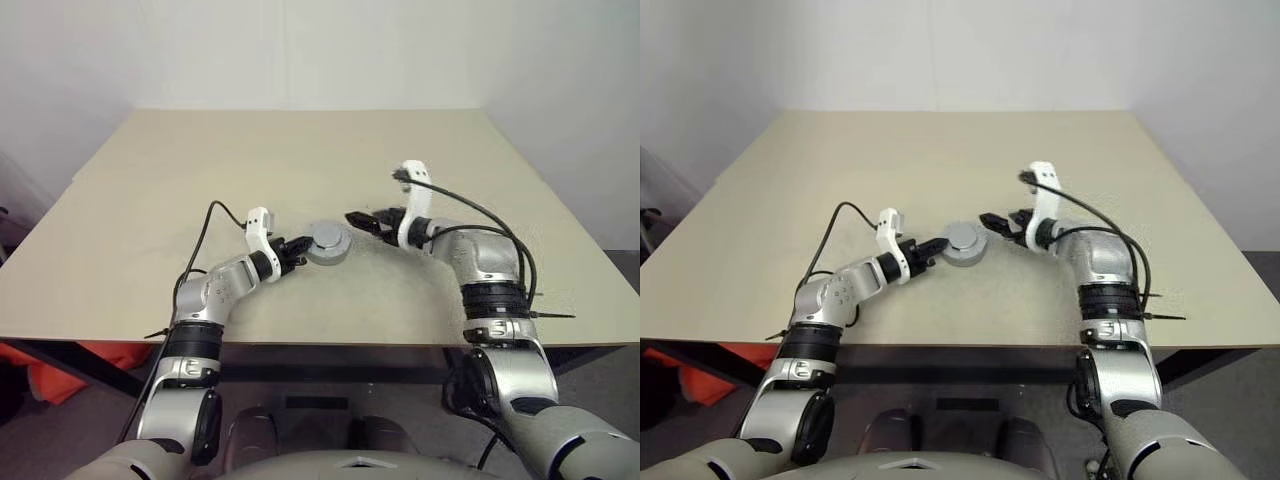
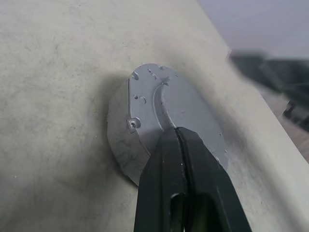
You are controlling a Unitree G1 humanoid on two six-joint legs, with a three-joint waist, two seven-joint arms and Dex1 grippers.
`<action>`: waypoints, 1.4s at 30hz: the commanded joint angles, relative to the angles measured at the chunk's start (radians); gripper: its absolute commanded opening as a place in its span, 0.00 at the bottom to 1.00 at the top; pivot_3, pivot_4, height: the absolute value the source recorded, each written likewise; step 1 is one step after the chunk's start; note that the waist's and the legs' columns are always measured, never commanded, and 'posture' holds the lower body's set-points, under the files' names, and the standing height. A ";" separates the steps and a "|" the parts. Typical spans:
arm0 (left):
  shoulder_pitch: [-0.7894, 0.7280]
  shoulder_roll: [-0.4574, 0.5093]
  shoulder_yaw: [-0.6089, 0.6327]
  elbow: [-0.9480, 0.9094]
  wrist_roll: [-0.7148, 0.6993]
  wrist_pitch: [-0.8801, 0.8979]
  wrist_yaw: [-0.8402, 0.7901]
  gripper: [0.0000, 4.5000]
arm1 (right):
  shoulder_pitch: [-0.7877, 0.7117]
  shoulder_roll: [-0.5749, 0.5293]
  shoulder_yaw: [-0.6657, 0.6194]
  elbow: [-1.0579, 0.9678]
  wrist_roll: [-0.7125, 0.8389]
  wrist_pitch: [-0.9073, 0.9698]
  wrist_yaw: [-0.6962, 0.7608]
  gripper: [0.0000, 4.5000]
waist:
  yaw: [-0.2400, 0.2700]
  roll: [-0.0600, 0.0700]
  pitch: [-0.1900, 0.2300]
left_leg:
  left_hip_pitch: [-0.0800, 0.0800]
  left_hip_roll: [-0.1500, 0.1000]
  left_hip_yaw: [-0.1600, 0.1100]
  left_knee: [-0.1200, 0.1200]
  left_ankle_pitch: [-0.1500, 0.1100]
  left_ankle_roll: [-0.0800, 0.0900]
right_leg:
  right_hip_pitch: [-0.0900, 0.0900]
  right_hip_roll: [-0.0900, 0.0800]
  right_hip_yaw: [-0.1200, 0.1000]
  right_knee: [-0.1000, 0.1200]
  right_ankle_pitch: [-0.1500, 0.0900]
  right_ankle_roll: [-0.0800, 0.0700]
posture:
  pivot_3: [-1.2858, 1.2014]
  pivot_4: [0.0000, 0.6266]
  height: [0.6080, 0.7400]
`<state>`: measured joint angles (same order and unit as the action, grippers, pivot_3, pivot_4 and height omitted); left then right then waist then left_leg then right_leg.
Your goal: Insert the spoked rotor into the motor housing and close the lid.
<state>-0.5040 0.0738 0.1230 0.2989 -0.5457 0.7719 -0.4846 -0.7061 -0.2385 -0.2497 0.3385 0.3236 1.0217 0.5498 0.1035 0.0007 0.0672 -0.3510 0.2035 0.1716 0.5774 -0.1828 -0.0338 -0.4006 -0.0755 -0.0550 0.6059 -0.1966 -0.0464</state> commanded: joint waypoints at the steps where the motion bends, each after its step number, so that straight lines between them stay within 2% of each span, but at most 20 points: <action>1: 0.006 -0.010 -0.030 -0.015 0.011 0.006 -0.004 0.00 | -0.042 0.032 -0.146 -0.025 0.115 0.207 -0.093 1.00 | 0.000 0.000 0.000 | 0.000 0.000 0.000 0.000 0.000 0.000 | 0.000 0.000 0.000 0.000 0.000 0.000 | 0.52 0.00 1.00; 8: 0.005 -0.006 -0.035 -0.019 0.021 -0.001 -0.004 0.00 | -0.061 0.113 -0.279 0.020 0.182 0.313 -0.209 1.00 | 0.003 0.001 0.000 | 0.001 0.000 0.000 -0.002 0.004 -0.007 | 0.000 0.000 0.000 0.000 -0.003 0.005 | 0.52 0.00 1.00; 17: 0.008 0.005 -0.025 -0.023 0.031 -0.012 0.004 0.00 | -0.050 0.181 -0.256 0.088 0.217 0.297 -0.217 1.00 | 0.006 0.001 0.000 | 0.001 0.000 0.000 -0.005 0.006 -0.009 | 0.000 0.000 0.000 -0.001 -0.003 0.006 | 0.52 0.00 1.00; 27: 0.027 0.010 -0.023 -0.044 0.029 -0.017 0.018 0.00 | -0.120 0.245 -0.240 0.230 0.249 0.186 -0.176 1.00 | -0.011 0.001 0.000 | 0.004 0.001 0.000 -0.007 0.006 -0.010 | -0.001 0.001 0.000 -0.001 -0.003 0.006 | 0.52 0.00 1.00; 42: 0.035 0.017 -0.021 -0.050 0.035 -0.025 0.025 0.00 | -0.195 0.276 -0.257 0.368 0.262 0.040 -0.182 1.00 | -0.007 0.001 0.000 | 0.000 0.000 0.000 -0.011 0.006 -0.011 | -0.006 0.000 -0.001 -0.002 -0.003 0.005 | 0.52 0.00 1.00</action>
<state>-0.4682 0.0961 0.1212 0.2546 -0.5241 0.7428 -0.4666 -0.8512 0.0139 -0.5108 0.7127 0.5391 1.0901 0.3488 0.0964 0.0016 0.0668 -0.3508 0.2040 0.1721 0.5663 -0.1763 -0.0449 -0.4069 -0.0750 -0.0560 0.6043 -0.1999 -0.0418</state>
